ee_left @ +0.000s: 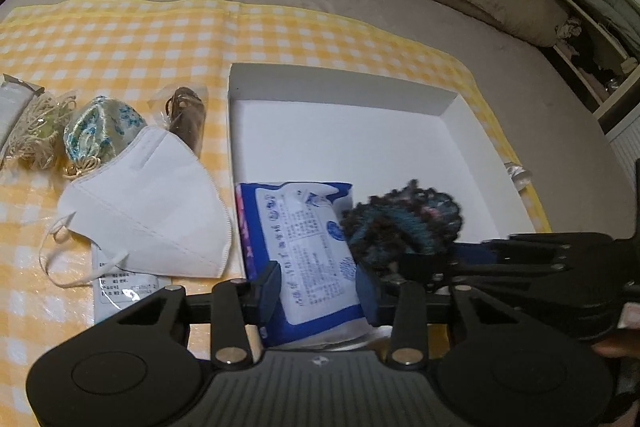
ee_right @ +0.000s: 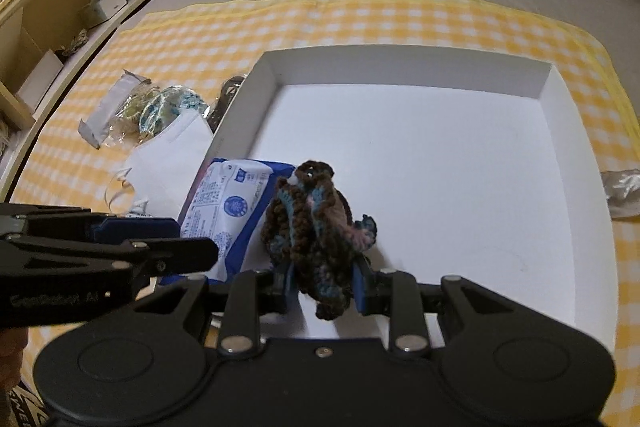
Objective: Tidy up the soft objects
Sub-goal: 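Carry the wipe pack and scrunchie into the white tray and release both, then lift both tools out of the tray back toward the mat, then grasp the grey pouch with the left tool while the right tool grasps the white mask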
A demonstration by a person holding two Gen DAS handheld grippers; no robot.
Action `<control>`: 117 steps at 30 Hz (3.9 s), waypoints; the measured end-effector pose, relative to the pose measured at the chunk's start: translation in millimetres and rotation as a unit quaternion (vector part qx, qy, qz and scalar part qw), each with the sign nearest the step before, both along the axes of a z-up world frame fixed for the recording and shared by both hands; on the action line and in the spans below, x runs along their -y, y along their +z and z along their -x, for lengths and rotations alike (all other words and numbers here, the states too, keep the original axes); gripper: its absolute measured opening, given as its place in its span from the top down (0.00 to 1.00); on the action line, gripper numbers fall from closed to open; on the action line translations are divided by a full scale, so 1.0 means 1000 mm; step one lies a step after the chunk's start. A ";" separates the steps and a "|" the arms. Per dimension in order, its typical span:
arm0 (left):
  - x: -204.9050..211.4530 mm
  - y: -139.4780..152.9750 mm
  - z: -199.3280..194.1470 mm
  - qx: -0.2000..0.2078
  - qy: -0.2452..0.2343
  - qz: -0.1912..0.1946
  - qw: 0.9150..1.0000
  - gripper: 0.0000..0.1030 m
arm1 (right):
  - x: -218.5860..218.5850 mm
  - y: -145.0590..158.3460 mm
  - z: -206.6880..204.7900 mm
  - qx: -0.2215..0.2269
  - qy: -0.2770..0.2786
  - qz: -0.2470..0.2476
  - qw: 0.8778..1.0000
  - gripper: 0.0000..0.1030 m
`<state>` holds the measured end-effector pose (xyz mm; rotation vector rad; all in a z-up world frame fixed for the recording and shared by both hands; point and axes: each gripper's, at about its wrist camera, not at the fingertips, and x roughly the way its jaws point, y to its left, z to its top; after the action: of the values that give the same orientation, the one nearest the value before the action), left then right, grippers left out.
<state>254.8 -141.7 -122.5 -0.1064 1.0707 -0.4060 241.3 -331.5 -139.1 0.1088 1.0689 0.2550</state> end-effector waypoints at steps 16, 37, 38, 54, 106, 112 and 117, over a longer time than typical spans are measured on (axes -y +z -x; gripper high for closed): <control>-0.003 0.014 0.017 0.030 -0.013 -0.021 0.999 0.31 | 0.018 0.009 0.024 0.002 -0.007 0.022 1.000 0.19; -0.016 0.046 0.054 0.099 0.001 -0.044 0.994 0.00 | 0.034 0.063 0.079 0.110 -0.059 0.003 0.992 0.00; -0.017 0.049 0.056 0.103 0.002 -0.044 0.994 0.00 | 0.033 0.066 0.081 0.116 -0.063 0.004 0.991 0.00; -0.036 0.084 0.081 0.155 0.027 -0.036 0.987 0.00 | 0.032 0.097 0.114 0.185 -0.099 -0.012 0.978 0.00; -0.238 0.019 -0.066 0.193 0.130 -0.195 0.953 0.00 | -0.162 0.032 -0.035 0.169 0.126 0.020 0.977 0.00; -0.237 0.001 -0.090 0.186 0.127 -0.189 0.956 0.00 | -0.190 0.001 -0.048 0.133 0.187 0.051 0.972 0.00; -0.232 -0.013 -0.110 0.177 0.125 -0.186 0.958 0.00 | -0.207 -0.019 -0.059 0.119 0.217 0.070 0.966 0.00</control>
<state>364.6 89.8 -135.9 0.1609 0.7508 0.0118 300.5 -124.4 -158.1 -0.2809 0.8587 0.5722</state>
